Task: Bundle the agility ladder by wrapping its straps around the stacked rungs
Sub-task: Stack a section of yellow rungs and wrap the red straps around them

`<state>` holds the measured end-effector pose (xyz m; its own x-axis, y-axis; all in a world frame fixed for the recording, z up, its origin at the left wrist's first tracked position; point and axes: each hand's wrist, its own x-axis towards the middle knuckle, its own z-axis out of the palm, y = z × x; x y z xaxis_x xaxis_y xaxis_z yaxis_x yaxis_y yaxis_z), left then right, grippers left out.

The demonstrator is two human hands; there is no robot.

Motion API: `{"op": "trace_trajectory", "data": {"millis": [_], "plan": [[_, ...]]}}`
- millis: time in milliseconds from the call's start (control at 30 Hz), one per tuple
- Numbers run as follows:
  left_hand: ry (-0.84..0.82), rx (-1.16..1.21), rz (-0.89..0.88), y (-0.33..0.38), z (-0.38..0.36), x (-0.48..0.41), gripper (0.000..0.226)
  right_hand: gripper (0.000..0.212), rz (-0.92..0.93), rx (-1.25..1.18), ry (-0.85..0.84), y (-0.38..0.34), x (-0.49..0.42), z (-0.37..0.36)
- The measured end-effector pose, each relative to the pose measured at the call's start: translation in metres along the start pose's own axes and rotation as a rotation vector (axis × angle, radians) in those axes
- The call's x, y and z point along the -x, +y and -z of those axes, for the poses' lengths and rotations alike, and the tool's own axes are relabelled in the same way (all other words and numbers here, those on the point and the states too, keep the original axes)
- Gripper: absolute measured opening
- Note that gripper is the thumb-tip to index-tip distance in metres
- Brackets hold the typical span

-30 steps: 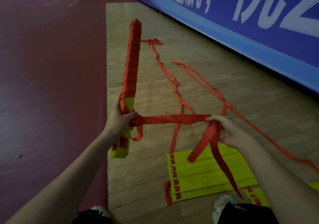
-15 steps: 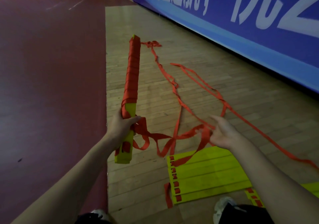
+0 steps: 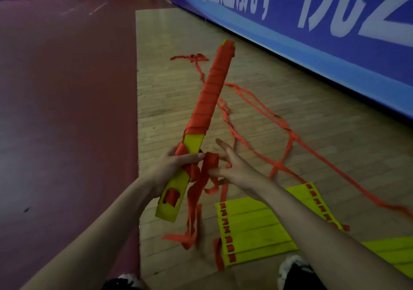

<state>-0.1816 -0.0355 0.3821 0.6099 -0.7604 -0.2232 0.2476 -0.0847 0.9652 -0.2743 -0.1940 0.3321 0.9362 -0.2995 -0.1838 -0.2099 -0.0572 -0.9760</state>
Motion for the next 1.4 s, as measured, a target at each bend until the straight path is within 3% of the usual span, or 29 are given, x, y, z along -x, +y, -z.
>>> {"op": "trace_trajectory", "data": {"millis": [100,167,233,300,333,400,500,667,733,800,933,1100,1167,1300,1400], "plan": [[-0.020,-0.029,-0.024,0.001,0.001,0.000,0.029,0.028,0.037,-0.023,0.078,-0.001,-0.003,-0.001],[0.012,-0.080,-0.047,0.002,0.005,0.001,0.036,0.012,0.031,0.112,0.254,-0.002,-0.005,0.006],[0.043,-0.110,-0.061,0.003,0.009,0.001,0.039,0.028,-0.016,0.523,0.422,-0.004,-0.004,0.023],[0.051,-0.131,-0.055,0.003,0.011,0.001,0.038,0.058,-0.150,0.880,0.405,-0.002,-0.001,0.033],[0.047,-0.136,-0.045,0.003,0.012,0.001,0.036,0.066,-0.200,0.933,0.364,0.000,0.001,0.034],[0.018,-0.147,-0.021,0.003,0.013,0.003,0.030,0.075,-0.175,0.799,0.244,0.004,0.000,0.031],[-0.048,-0.163,-0.012,0.004,0.012,0.007,0.023,0.083,-0.006,0.340,0.088,0.000,0.000,0.021],[-0.188,-0.146,0.006,0.005,0.002,0.014,0.036,0.065,0.194,-0.024,-0.013,-0.012,-0.001,0.001],[-0.247,-0.143,-0.022,0.005,-0.002,0.016,0.036,0.045,0.235,-0.111,-0.048,-0.011,0.000,-0.002],[-0.288,-0.134,-0.042,0.004,-0.004,0.015,0.038,0.025,0.239,-0.120,-0.047,-0.011,0.002,-0.002],[-0.280,-0.167,-0.062,0.006,-0.002,0.014,0.036,0.019,0.162,-0.191,0.050,-0.015,0.003,0.006],[-0.254,-0.215,-0.077,-0.002,0.006,0.011,0.036,0.021,0.250,0.216,0.227,-0.027,0.007,0.031],[-0.248,-0.255,-0.072,-0.004,0.007,0.009,0.041,0.018,0.227,0.176,0.212,-0.027,0.008,0.036],[-0.251,-0.248,-0.074,-0.006,0.004,0.008,0.039,0.009,0.054,0.070,0.010,-0.025,0.016,0.034],[-0.188,-0.220,-0.070,-0.006,0.000,0.007,0.038,0.065,-0.001,0.102,-0.066,-0.019,0.021,0.024]]}}
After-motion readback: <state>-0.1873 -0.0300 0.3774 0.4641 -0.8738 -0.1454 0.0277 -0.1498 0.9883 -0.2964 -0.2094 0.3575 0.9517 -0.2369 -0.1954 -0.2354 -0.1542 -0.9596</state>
